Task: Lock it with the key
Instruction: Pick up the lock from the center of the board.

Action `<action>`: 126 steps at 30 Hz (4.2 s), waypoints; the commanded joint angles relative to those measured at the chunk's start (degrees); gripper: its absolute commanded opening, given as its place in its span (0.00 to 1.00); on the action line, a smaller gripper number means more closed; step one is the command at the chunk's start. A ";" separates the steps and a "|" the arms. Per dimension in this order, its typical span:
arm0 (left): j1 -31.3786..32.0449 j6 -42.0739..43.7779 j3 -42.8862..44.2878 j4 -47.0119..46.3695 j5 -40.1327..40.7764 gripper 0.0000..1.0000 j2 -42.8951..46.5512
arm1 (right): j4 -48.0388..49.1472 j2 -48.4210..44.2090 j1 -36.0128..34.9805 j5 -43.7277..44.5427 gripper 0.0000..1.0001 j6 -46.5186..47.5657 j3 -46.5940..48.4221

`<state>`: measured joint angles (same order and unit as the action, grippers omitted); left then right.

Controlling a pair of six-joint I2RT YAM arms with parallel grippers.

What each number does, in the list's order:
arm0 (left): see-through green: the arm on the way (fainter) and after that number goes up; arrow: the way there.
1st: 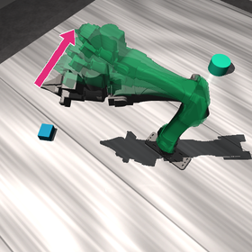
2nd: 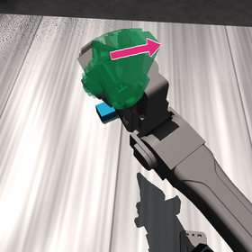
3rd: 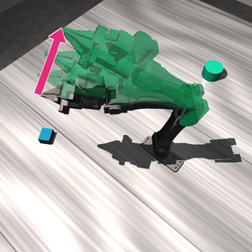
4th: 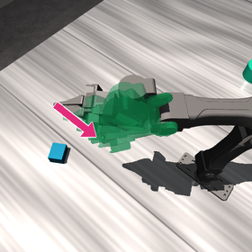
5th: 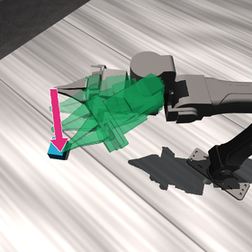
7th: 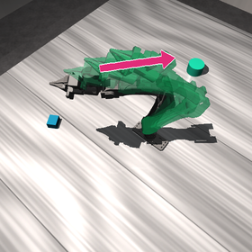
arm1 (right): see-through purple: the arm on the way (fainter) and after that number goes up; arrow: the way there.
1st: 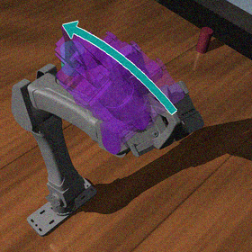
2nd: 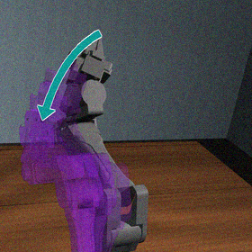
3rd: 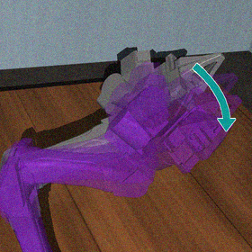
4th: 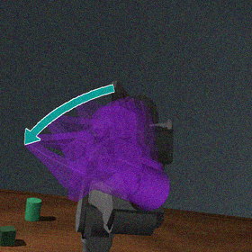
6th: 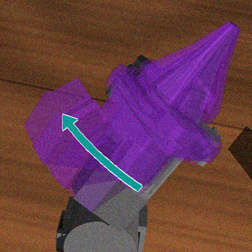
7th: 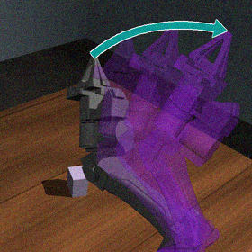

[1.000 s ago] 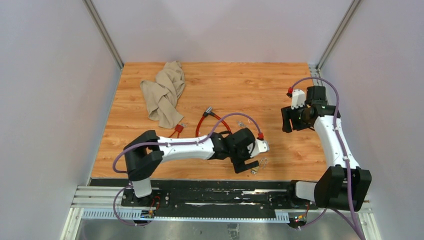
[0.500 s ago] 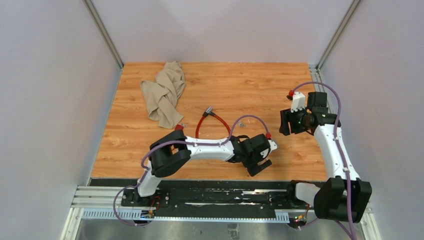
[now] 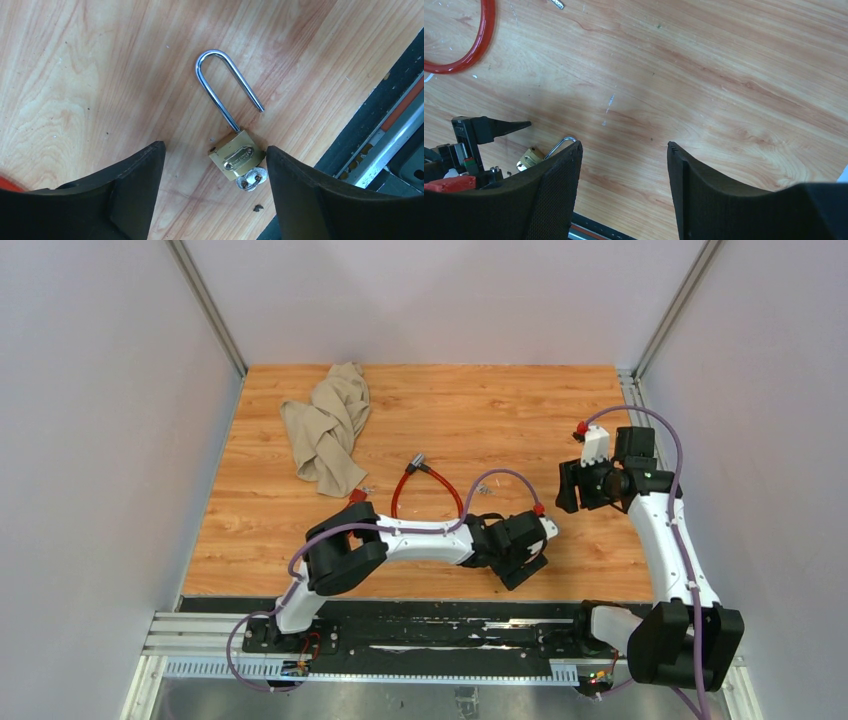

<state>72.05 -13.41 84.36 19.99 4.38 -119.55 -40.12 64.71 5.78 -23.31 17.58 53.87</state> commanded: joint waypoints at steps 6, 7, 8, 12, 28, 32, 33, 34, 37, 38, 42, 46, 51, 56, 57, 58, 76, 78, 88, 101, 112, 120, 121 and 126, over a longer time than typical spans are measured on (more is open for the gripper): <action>1.52 -2.66 -0.27 -0.22 0.05 0.87 -0.95 | -0.27 -1.03 0.95 -2.55 0.62 0.31 -1.14; 1.62 -2.75 -0.30 -0.39 -0.27 0.87 -0.69 | -0.23 -1.00 0.92 -2.67 0.62 0.30 -1.13; 1.70 -2.76 -0.30 -0.54 -0.11 0.88 -0.61 | -0.30 -0.98 0.90 -2.82 0.62 0.41 -1.21; 1.69 -1.89 1.69 0.72 0.86 0.82 -3.02 | -0.36 -0.82 0.91 -3.22 0.62 0.39 -1.10; 1.69 9.60 -10.06 -3.59 6.59 0.62 3.70 | -0.67 -0.05 0.96 -4.45 0.61 0.85 -1.11; 1.69 11.03 -11.70 -5.15 5.96 0.66 4.61 | -0.81 0.40 0.98 -4.59 0.61 0.86 -1.07; 1.69 11.44 -11.76 -5.65 5.39 0.67 4.52 | -0.79 0.53 0.92 -4.63 0.61 0.85 -1.05; 1.69 11.97 -11.54 -5.97 4.95 0.69 4.31 | -0.84 0.65 0.98 -4.70 0.61 0.87 -1.04; 1.69 15.09 -10.34 -6.77 2.05 0.74 3.45 | -0.89 0.99 0.96 -4.73 0.61 0.97 -0.95; 1.65 16.57 -10.05 -7.00 1.15 0.75 3.08 | -0.97 1.03 0.95 -4.73 0.61 0.97 -0.96; 1.54 25.22 -10.12 -8.84 -3.47 0.77 3.09 | -1.06 1.04 0.98 -4.79 0.61 1.14 -0.97; 0.24 32.59 -9.62 -8.02 -9.62 0.77 3.09 | -1.23 1.03 0.87 -5.11 0.61 1.42 -0.94; -3.39 38.83 -7.94 -5.45 -16.50 0.75 3.04 | -1.60 0.75 0.98 -5.56 0.61 1.64 -0.96; -4.42 40.14 -4.82 -3.23 -19.36 0.70 1.09 | -1.67 0.58 0.98 -5.87 0.61 1.68 -0.96; -4.40 40.13 -4.56 -3.20 -19.65 0.70 0.81 | -1.64 0.53 0.90 -5.86 0.61 1.77 -0.96; -4.45 40.24 -4.47 -3.25 -19.97 0.70 0.59 | -1.71 0.52 0.89 -5.87 0.61 1.80 -1.00; -4.40 48.98 -5.53 -0.53 -25.08 0.47 -1.22 | -1.85 0.30 0.97 -5.50 0.61 1.70 -0.78; -4.44 49.06 -6.22 -1.12 -23.36 0.37 -1.01 | -1.53 -0.07 0.96 -4.91 0.62 1.63 -0.61; -7.29 44.06 -11.69 -6.57 -21.61 0.00 8.87 | -0.73 0.74 0.86 -10.21 0.64 2.04 2.90; -23.71 21.65 -16.02 -15.33 -42.88 0.00 20.77 | -3.26 -3.00 0.78 -35.50 0.61 17.35 0.35; -27.36 20.25 -15.76 -14.25 -48.32 0.00 27.40 | -4.78 -2.12 -3.65 -44.64 0.62 29.35 -0.71; -27.53 25.19 -15.02 -12.31 -33.04 0.00 30.12 | 4.57 2.52 -6.22 -40.01 0.62 -0.21 2.98; -27.56 26.01 -14.65 -12.03 -29.67 0.00 30.49 | 6.15 3.06 -6.22 -39.67 0.63 -4.11 3.15; -27.49 29.01 -15.97 -13.87 -19.65 0.00 32.99 | 12.85 6.80 -7.66 -38.90 0.70 -19.35 4.44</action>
<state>44.75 12.05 67.81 7.77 -25.32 -89.97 -33.80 69.17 0.12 -63.22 14.41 55.68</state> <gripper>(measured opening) 0.365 0.684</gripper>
